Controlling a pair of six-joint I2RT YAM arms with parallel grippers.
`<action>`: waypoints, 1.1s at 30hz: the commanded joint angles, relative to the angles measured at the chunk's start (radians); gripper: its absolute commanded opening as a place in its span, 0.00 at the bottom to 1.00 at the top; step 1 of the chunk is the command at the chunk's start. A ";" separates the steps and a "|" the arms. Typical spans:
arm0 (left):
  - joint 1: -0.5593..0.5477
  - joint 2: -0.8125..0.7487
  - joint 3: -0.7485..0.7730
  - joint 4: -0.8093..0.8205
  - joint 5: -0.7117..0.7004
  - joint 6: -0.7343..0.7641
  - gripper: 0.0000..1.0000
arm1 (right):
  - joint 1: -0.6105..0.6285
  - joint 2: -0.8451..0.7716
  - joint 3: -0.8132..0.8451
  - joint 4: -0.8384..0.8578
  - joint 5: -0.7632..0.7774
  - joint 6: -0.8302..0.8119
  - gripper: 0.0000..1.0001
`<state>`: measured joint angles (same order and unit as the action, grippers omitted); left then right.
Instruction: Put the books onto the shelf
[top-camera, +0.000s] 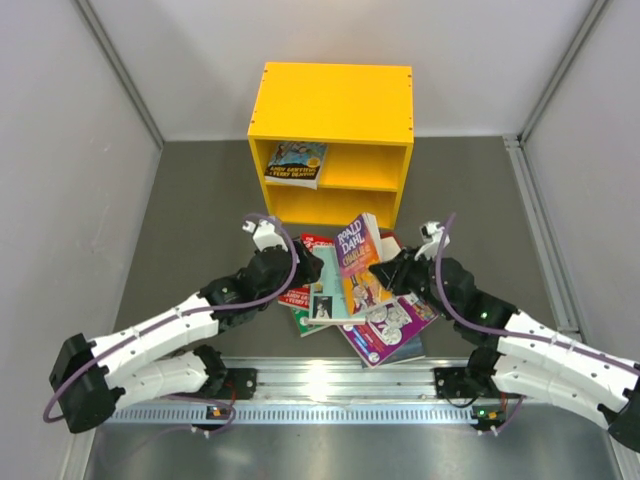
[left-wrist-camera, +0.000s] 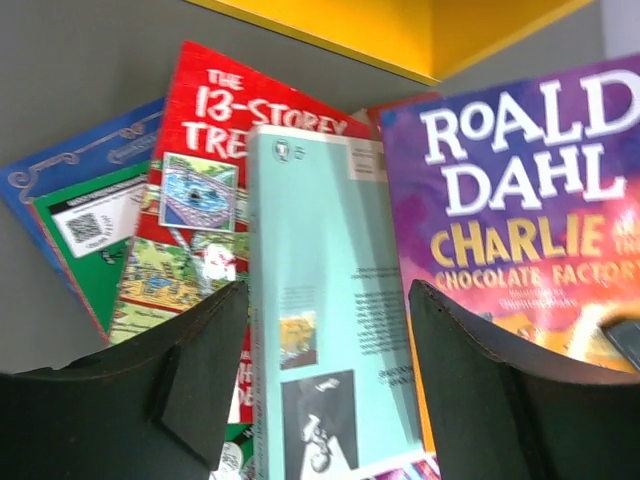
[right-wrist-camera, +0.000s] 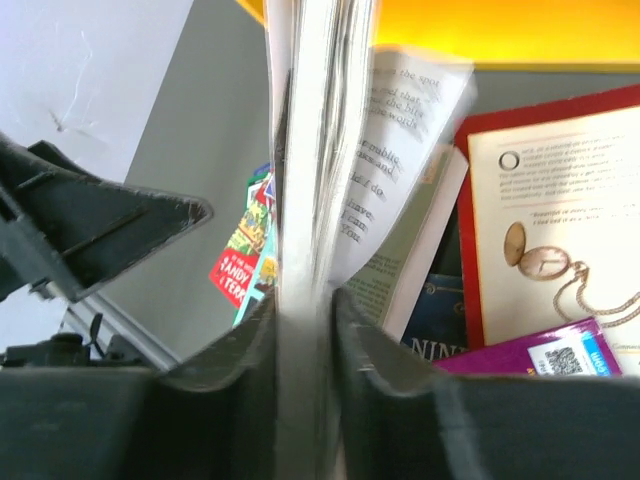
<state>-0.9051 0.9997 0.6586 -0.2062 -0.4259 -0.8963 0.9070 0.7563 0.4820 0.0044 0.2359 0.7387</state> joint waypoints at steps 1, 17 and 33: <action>-0.003 -0.022 -0.003 0.060 0.099 -0.003 0.70 | 0.006 -0.012 0.076 0.016 0.051 0.002 0.19; -0.003 -0.321 -0.152 0.145 0.230 -0.023 0.75 | 0.006 0.098 0.251 0.212 0.049 0.106 0.00; -0.003 -0.598 -0.100 -0.153 0.154 0.048 0.78 | -0.071 0.412 0.417 0.489 0.080 0.284 0.00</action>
<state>-0.9058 0.4191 0.5053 -0.3023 -0.2546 -0.8810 0.8654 1.1431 0.8291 0.3126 0.3138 0.9447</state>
